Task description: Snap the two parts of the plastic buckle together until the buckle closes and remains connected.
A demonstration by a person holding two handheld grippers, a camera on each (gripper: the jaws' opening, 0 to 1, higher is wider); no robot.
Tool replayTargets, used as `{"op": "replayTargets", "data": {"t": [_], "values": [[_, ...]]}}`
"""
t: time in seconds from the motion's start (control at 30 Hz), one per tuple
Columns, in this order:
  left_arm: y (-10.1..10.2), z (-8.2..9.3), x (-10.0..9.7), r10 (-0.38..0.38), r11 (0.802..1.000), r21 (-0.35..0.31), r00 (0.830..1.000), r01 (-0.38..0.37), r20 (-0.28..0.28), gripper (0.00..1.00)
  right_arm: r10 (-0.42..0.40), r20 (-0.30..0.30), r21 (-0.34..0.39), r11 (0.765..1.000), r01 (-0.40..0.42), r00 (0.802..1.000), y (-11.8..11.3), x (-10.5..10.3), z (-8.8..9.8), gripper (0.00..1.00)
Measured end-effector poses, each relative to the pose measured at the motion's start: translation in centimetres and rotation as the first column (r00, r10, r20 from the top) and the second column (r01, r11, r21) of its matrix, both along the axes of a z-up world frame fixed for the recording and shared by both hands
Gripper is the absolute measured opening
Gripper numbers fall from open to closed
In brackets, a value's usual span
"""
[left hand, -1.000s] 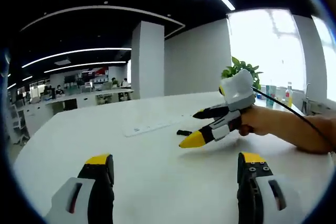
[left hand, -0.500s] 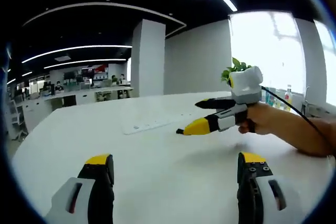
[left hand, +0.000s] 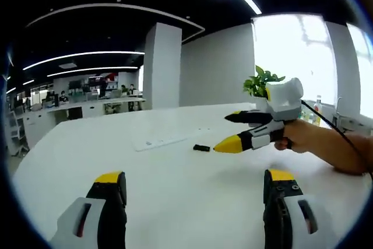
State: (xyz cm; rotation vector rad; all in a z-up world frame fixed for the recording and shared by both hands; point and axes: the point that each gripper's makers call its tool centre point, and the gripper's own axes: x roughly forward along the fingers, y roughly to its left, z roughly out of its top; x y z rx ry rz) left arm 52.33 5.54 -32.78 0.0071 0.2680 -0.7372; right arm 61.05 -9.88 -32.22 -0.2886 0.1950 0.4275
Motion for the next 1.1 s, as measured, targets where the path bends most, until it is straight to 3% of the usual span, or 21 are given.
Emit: {"op": "replayTargets", "data": {"t": [0.13, 0.23, 0.37, 0.47, 0.8, 0.9, 1.0, 1.1], "values": [[-0.1, 0.3, 0.4, 0.007, 1.000, 0.026, 1.000, -0.007, 0.029, 1.00, -0.007, 0.001, 0.022, 1.000, 0.007, 1.000, -0.6, -1.2, -0.3, 0.84], [0.4, 1.1, 1.0, 0.025, 0.998, 0.047, 0.993, -0.030, 0.120, 1.00, -0.008, -0.007, 0.025, 1.000, 0.008, 1.000, -0.8, -1.9, -0.5, 0.84], [0.1, 1.7, 0.6, 0.008, 0.999, -0.040, 0.997, -0.005, 0.078, 1.00, -0.006, 0.010, 0.044, 0.999, 0.006, 1.000, -1.3, -2.8, 0.0, 0.83], [0.1, 3.1, 0.4, 0.007, 0.997, -0.077, 0.991, 0.003, 0.133, 1.00, -0.002, 0.016, 0.029, 1.000, 0.002, 1.000, -1.5, -3.4, -0.2, 0.87], [0.1, 4.3, 0.2, 0.003, 0.993, -0.119, 0.988, 0.016, 0.156, 0.99, 0.023, 0.076, 0.042, 0.999, -0.027, 0.997, -2.6, -5.9, 1.4, 0.96], [0.6, 4.5, 0.1, 0.007, 0.991, -0.133, 0.990, 0.011, 0.140, 0.83, 0.034, 0.076, 0.039, 0.999, -0.038, 0.997, -2.6, -6.8, 1.2, 0.97], [1.4, 5.1, 0.8, 0.061, 0.990, -0.133, 0.981, -0.037, 0.184, 0.99, 0.026, 0.065, 0.047, 0.998, -0.029, 0.998, -2.9, -7.1, 1.1, 0.96], [1.6, 4.4, 0.7, 0.054, 0.992, -0.117, 0.989, -0.038, 0.138, 0.99, 0.009, 0.055, 0.065, 0.998, -0.013, 0.998, -3.1, -7.2, 1.5, 0.95]]}}
